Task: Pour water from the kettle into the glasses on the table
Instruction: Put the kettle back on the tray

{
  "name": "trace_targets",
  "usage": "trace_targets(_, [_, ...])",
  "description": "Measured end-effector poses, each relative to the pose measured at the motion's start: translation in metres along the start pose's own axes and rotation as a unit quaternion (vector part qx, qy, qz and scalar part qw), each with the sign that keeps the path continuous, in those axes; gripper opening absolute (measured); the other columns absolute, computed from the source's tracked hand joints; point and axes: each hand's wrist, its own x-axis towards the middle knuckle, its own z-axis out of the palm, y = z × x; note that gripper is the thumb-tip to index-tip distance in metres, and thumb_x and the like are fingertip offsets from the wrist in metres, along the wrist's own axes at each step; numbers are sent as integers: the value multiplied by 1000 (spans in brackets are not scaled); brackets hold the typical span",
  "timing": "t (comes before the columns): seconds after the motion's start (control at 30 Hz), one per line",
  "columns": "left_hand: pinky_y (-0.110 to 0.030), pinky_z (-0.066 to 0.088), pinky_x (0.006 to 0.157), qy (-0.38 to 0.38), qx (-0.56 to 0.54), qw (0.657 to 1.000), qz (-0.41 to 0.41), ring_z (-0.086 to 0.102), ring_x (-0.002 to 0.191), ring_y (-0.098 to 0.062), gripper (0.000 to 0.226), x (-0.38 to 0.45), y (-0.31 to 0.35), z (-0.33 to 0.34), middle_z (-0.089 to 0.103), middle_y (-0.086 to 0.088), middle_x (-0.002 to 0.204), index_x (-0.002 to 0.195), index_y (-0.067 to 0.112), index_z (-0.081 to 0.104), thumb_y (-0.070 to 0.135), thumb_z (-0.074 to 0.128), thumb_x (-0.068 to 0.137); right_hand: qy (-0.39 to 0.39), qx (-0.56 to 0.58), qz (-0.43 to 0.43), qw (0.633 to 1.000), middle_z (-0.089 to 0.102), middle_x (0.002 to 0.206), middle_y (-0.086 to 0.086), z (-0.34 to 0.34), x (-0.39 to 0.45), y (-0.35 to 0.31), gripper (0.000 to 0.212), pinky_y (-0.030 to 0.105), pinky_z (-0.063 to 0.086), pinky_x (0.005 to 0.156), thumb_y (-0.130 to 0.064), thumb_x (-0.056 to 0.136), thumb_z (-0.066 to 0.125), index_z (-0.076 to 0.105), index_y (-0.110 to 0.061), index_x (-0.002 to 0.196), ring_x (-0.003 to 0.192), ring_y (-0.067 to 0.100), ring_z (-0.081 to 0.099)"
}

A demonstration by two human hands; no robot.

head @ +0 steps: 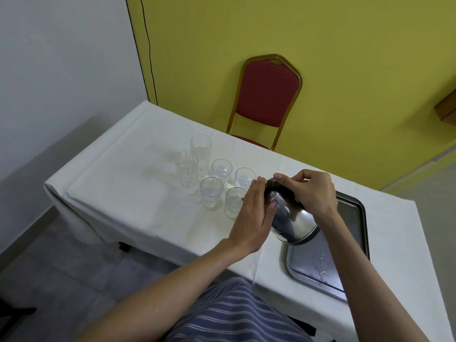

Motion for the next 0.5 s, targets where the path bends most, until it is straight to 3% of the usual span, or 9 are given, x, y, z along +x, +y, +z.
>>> trace_targets(0.13, [-25, 6, 120, -5, 21, 999, 37, -3, 148, -9, 59, 2, 3, 5, 7, -2, 162, 153, 13, 7, 32, 30, 103, -8, 108, 5, 994, 58, 40, -1, -5, -1, 23, 52, 31, 42, 54, -61, 62, 85, 66, -13, 57, 40, 16, 50])
trace_targets(0.3, [-25, 3, 120, -27, 59, 994, 92, -4, 149, -10, 61, 8, 8, 16, 9, -4, 162, 153, 10, 12, 39, 27, 102, -5, 239, 53, 969, 50, 39, 4, -13, -8, 48, 49, 24, 35, 43, -37, 75, 87, 53, -9, 53, 39, 17, 40])
trace_targets(0.5, [-39, 13, 121, -48, 144, 969, 195, 0, 149, -16, 54, 17, 9, 34, 14, -9, 161, 151, 2, 19, 23, 36, 103, 24, 360, 148, 921, 45, 38, 2, -16, -10, 83, 46, 16, 32, 36, -41, 92, 69, 55, -6, 66, 32, 11, 36])
